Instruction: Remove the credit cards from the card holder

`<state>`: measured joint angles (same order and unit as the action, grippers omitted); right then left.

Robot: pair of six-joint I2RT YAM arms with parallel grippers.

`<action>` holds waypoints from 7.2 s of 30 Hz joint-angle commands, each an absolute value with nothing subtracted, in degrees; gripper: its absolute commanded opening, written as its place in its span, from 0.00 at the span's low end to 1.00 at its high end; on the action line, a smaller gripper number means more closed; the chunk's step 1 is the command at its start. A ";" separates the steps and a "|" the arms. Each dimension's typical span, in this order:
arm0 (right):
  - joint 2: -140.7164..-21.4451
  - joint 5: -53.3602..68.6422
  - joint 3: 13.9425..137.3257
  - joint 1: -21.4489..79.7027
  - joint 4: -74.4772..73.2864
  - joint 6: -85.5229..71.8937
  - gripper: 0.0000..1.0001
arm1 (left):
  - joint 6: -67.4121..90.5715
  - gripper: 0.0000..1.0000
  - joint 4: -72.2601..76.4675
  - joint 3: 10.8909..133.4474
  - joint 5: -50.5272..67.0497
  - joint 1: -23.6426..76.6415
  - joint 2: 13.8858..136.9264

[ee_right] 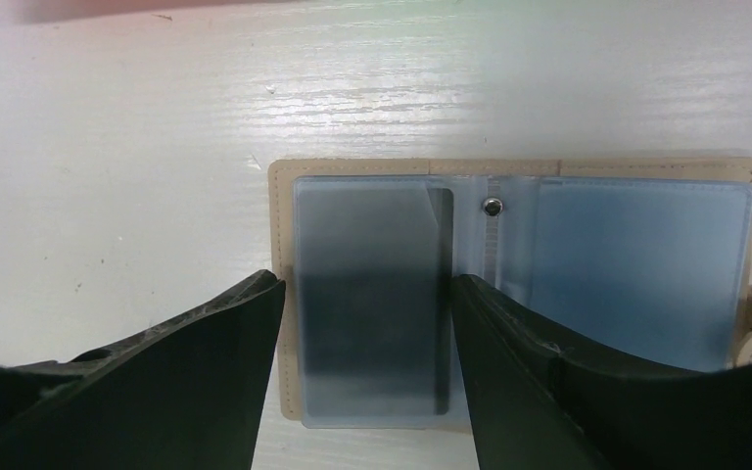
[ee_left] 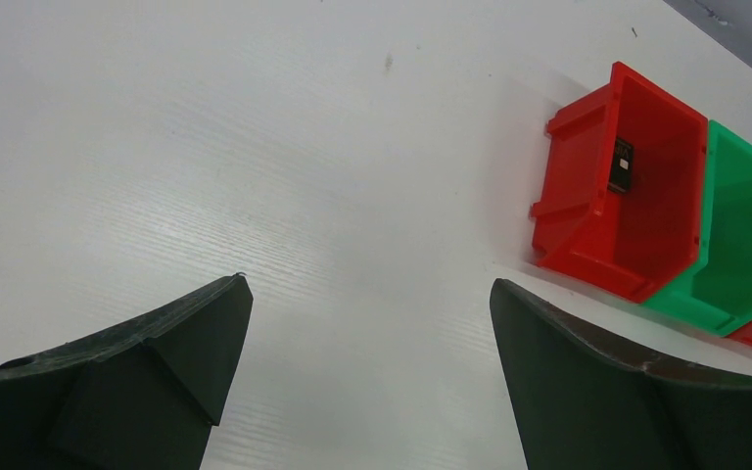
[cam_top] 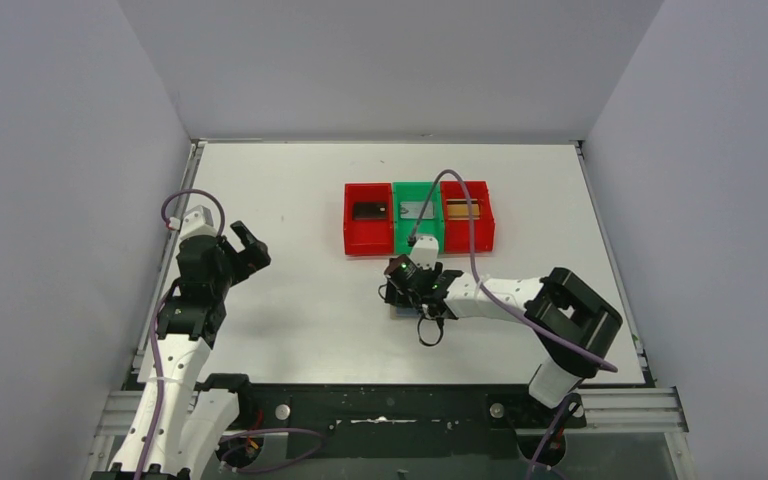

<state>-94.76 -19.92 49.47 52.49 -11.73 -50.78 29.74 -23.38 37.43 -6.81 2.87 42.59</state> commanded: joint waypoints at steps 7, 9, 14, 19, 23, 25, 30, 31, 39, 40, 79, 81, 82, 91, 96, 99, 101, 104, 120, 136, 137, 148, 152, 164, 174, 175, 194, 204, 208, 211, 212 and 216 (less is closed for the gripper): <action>-91.21 -16.96 45.77 51.60 -5.52 -52.11 0.49 | 29.62 0.96 -21.36 38.50 -6.82 2.48 41.79; -91.67 -17.79 46.32 51.68 -6.81 -51.95 0.48 | 29.62 0.96 -21.37 38.50 -6.77 2.46 41.88; -92.46 -19.75 47.25 52.04 -9.02 -51.64 0.41 | 29.62 0.96 -21.40 38.50 -6.68 2.48 41.95; -89.81 -16.76 45.89 51.76 -5.72 -51.24 0.33 | 29.25 0.96 -21.09 38.58 -5.21 2.55 42.02; -87.74 -12.99 44.50 49.79 -2.87 -51.56 0.31 | 27.54 0.96 -19.64 38.69 0.98 2.59 42.76; -86.38 -8.34 42.63 47.07 0.46 -51.85 0.27 | 27.19 0.96 -19.49 39.97 6.32 2.64 43.48; -84.04 -0.45 38.32 42.79 7.61 -53.60 0.26 | 31.06 0.93 -13.34 40.20 23.28 6.19 45.89; -84.13 0.54 37.64 42.11 8.70 -54.17 0.26 | 31.57 0.93 -12.04 40.40 23.67 8.78 46.92; -83.58 6.54 32.93 37.78 15.55 -56.42 0.30 | 33.37 0.92 -4.21 43.63 6.17 41.69 62.80; -83.28 6.59 32.49 37.24 15.70 -56.35 0.29 | 34.39 0.92 -2.42 43.51 5.45 42.99 65.07; -69.07 0.05 31.87 35.97 4.39 -49.43 0.35 | 46.61 0.66 14.19 36.44 -4.93 48.87 76.50; -71.21 2.52 32.72 36.69 6.48 -49.59 0.34 | 47.72 0.64 12.56 35.02 -7.56 48.61 73.90; -72.51 3.81 33.29 37.03 7.29 -49.73 0.34 | 48.28 0.64 11.95 34.34 -8.61 48.30 72.72; -83.36 8.59 37.30 39.31 11.33 -50.59 0.33 | 50.57 0.63 9.80 30.08 -7.66 44.24 65.81; -86.64 6.21 37.44 38.40 8.00 -51.28 0.33 | 50.80 0.63 9.26 29.24 -6.51 42.56 64.51; -87.54 4.69 37.21 38.00 6.12 -51.14 0.33 | 50.54 0.63 10.63 28.97 -4.93 42.02 64.15; -87.95 5.90 36.71 37.88 6.81 -50.82 0.33 | 49.86 0.63 12.41 28.96 -2.66 41.93 64.84; -87.58 7.75 35.69 37.88 9.29 -51.09 0.33 | 48.66 0.62 13.44 30.59 1.09 41.92 68.00; -87.30 9.60 32.07 37.02 14.83 -53.43 0.28 | 48.26 0.43 17.15 36.38 8.98 44.11 83.10; -88.30 12.98 29.79 35.17 19.66 -55.45 0.28 | 46.89 0.35 10.53 43.08 6.00 44.38 92.72; -88.37 12.90 29.79 35.07 19.43 -55.48 0.28 | 46.86 0.35 9.49 43.45 5.36 44.57 93.02; -89.20 15.00 28.90 34.29 21.81 -55.57 0.28 | 46.83 0.33 9.65 40.81 4.06 45.14 95.04; -89.99 16.37 28.87 34.19 22.82 -55.35 0.27 | 46.58 0.30 8.90 40.13 3.82 45.18 95.21; -90.43 17.44 28.59 33.97 24.28 -55.09 0.22 | 46.18 0.23 8.05 38.75 3.07 45.10 94.22; -91.49 20.84 28.56 33.97 27.45 -54.49 0.13 | 45.45 0.21 6.52 39.27 2.53 45.18 93.41; -91.49 20.60 28.69 33.93 27.24 -54.49 0.10 | 45.48 0.21 6.38 39.29 2.43 45.18 93.23; -86.78 15.11 27.91 33.40 20.87 -54.67 0.07 | 44.24 0.21 4.35 40.48 2.25 45.18 92.90; -90.69 16.19 26.97 33.39 25.20 -57.63 0.32 | 42.99 0.18 2.73 41.62 3.45 45.26 93.58; -90.97 16.32 26.55 33.56 26.38 -57.66 0.29 | 43.01 0.17 2.89 41.49 3.51 45.26 93.51; -90.76 16.70 26.24 33.75 27.19 -57.53 0.23 | 42.99 0.16 2.90 41.66 3.44 45.26 93.44; -90.53 16.84 25.94 33.71 27.80 -57.49 0.21 | 43.02 0.16 2.82 41.74 3.30 45.29 93.38; -89.22 16.84 24.79 33.73 29.03 -58.01 0.13 | 42.90 0.15 2.81 41.83 2.64 45.34 92.93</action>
